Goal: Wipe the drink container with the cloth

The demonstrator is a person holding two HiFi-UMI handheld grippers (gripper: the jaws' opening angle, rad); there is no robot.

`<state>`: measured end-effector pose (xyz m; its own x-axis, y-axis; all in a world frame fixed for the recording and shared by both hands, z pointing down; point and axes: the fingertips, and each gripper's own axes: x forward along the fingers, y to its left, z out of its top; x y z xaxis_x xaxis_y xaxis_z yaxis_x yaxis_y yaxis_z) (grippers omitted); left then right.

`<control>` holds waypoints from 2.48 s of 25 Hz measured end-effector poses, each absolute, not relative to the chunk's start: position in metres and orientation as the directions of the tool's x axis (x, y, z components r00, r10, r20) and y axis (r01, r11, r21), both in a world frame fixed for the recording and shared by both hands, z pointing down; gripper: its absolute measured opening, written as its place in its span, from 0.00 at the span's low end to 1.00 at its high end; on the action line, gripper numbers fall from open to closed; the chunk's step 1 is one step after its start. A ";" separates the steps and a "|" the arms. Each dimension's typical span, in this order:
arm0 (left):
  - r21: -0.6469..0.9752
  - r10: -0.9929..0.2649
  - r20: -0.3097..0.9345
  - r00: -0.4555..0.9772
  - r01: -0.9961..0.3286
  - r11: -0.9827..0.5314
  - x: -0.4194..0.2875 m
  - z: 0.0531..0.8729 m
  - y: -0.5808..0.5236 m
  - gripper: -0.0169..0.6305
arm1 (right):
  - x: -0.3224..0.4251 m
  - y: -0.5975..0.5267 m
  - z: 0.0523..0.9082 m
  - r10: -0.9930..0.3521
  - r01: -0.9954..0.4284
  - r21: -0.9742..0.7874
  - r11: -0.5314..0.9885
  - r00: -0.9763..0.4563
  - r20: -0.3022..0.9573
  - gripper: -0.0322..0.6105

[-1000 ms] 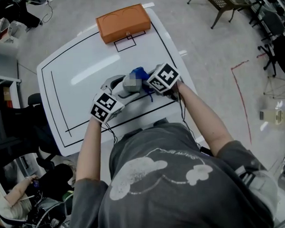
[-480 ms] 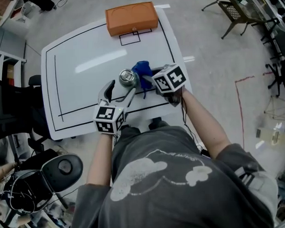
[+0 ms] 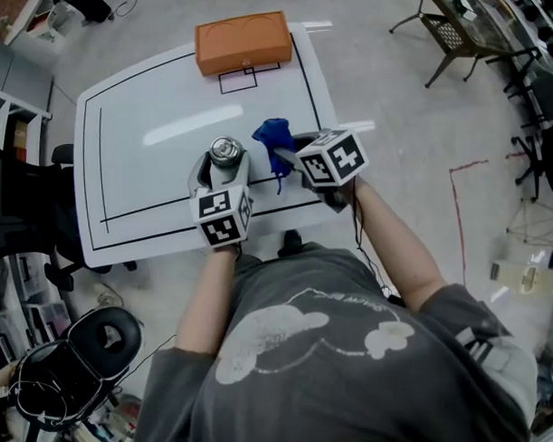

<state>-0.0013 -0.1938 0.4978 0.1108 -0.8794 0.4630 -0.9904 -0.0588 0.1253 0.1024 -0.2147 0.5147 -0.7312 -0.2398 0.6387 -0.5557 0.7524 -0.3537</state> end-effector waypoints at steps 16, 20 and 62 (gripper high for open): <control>0.109 -0.662 0.462 0.590 -0.778 -0.618 0.001 0.497 -0.190 0.51 | 0.062 -0.218 0.480 -0.086 -0.325 -0.371 0.870 -0.841 0.535 0.15; 0.088 -0.499 0.489 0.716 -0.609 -0.788 0.000 0.500 -0.189 0.51 | 0.033 -0.220 0.479 -0.032 -0.281 -0.397 0.874 -0.847 0.530 0.15; 0.147 -0.502 0.464 0.730 -0.622 -0.770 -0.025 0.503 -0.182 0.53 | 0.005 -0.237 0.571 0.032 -0.323 -0.368 0.872 -0.712 0.701 0.14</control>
